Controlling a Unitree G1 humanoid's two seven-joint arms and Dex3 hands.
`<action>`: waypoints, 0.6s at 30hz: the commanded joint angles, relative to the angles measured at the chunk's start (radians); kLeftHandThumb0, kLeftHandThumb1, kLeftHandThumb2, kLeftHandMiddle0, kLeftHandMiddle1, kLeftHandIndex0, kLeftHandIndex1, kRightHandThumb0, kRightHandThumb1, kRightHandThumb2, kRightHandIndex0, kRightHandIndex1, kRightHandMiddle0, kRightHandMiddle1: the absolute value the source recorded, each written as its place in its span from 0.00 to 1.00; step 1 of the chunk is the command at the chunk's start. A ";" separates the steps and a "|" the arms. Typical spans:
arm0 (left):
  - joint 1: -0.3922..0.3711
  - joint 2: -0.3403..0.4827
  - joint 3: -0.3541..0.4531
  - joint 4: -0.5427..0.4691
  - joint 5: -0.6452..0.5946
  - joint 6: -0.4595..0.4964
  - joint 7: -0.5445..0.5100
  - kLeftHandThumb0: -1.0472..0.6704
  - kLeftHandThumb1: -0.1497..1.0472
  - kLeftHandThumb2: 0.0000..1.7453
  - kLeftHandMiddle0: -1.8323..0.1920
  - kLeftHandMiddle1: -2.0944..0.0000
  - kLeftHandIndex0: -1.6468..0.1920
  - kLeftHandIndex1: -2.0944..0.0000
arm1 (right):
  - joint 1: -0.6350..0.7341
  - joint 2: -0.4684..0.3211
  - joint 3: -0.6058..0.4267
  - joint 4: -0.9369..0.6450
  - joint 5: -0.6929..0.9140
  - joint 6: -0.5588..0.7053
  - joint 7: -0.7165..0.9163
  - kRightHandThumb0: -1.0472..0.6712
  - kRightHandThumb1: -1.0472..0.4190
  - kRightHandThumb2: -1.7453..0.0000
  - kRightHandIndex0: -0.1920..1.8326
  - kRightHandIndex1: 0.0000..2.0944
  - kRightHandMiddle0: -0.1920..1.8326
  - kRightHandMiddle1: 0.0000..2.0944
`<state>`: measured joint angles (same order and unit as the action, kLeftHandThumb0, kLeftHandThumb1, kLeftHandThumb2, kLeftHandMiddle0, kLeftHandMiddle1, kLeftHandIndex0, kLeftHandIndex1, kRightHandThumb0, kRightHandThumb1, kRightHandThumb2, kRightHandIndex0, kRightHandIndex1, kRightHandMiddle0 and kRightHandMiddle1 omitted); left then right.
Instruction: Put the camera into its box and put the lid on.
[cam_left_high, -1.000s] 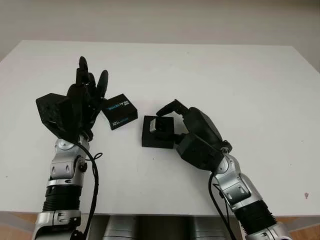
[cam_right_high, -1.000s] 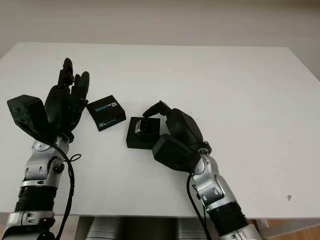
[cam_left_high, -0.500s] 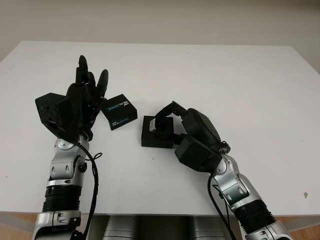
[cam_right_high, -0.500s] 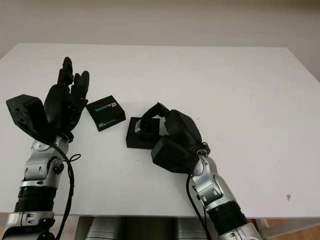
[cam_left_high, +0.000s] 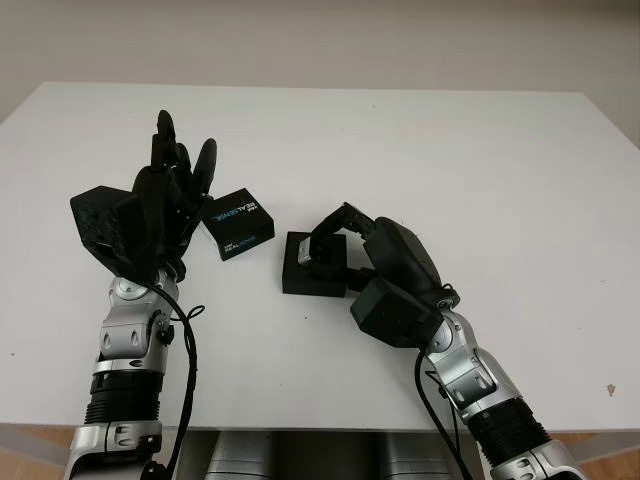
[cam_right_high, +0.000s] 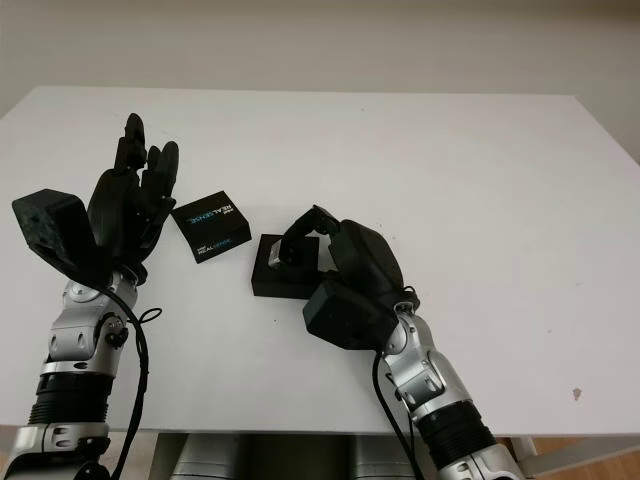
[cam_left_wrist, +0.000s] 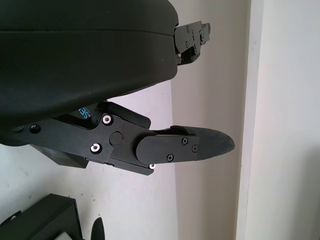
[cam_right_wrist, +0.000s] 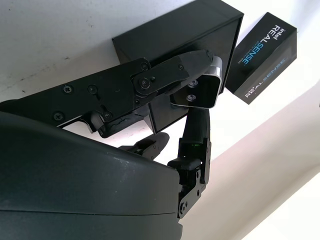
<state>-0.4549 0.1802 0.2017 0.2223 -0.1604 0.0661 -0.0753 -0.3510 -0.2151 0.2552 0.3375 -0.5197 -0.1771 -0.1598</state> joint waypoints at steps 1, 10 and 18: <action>0.006 0.002 -0.001 -0.008 0.002 -0.007 -0.002 0.23 1.00 0.23 1.00 1.00 1.00 1.00 | -0.013 0.003 -0.015 0.017 0.021 -0.027 -0.013 0.40 0.10 0.97 0.36 0.09 0.31 0.68; 0.005 0.003 -0.002 -0.010 0.002 0.000 -0.003 0.23 1.00 0.23 1.00 1.00 1.00 1.00 | -0.025 0.051 -0.080 0.052 0.172 -0.075 0.002 0.39 0.09 0.97 0.20 0.39 0.28 0.71; 0.004 0.004 -0.001 -0.014 -0.002 0.009 -0.007 0.23 1.00 0.23 1.00 1.00 1.00 1.00 | -0.025 0.071 -0.107 0.042 0.240 -0.056 0.043 0.37 0.07 0.97 0.15 0.45 0.26 0.72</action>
<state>-0.4546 0.1803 0.2016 0.2222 -0.1607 0.0721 -0.0792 -0.3577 -0.1558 0.1589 0.3839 -0.2943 -0.2370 -0.1205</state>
